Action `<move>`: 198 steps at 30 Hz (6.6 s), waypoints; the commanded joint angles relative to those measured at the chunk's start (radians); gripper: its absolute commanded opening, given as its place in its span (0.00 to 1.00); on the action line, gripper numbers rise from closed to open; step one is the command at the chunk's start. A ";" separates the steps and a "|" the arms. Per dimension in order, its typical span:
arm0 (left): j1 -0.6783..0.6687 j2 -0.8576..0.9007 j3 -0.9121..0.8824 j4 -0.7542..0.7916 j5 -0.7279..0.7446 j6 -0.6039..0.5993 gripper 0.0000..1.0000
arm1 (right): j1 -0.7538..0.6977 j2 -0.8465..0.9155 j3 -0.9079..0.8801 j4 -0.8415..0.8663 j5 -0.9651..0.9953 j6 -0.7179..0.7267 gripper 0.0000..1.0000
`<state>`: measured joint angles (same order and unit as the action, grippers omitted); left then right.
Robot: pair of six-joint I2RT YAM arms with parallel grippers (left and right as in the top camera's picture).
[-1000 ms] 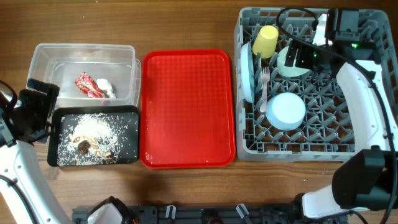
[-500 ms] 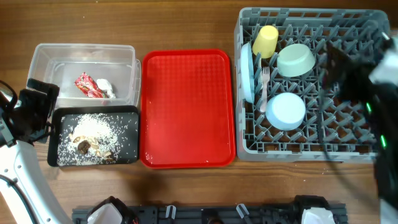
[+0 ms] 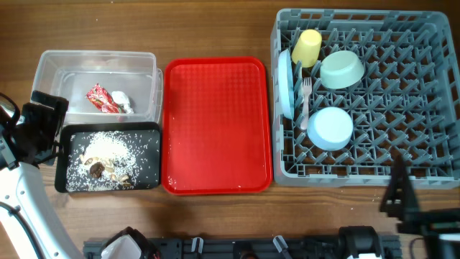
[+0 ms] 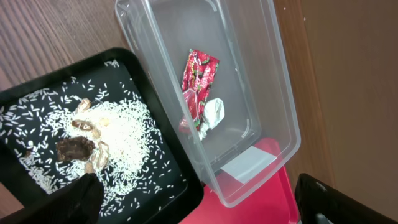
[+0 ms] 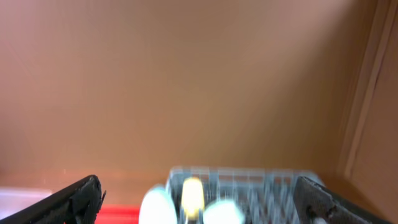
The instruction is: Sort waste into correct bins and load items into the dishwasher rack
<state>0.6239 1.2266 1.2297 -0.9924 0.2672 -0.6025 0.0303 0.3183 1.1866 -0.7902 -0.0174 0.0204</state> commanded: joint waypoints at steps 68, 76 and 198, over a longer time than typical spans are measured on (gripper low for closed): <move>0.005 -0.002 0.014 0.000 0.000 0.023 1.00 | 0.065 -0.314 -1.181 0.792 -0.050 -0.129 1.00; -0.161 -0.102 0.014 0.000 0.000 0.023 1.00 | 0.065 -0.314 -1.181 0.792 -0.050 -0.129 1.00; -0.696 -1.224 -1.224 0.916 -0.247 0.750 1.00 | 0.065 -0.314 -1.181 0.792 -0.050 -0.129 1.00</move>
<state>-0.0666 0.0132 0.0086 -0.0681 0.0269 0.1303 0.0906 0.0128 0.0063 -0.0010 -0.0841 -0.0998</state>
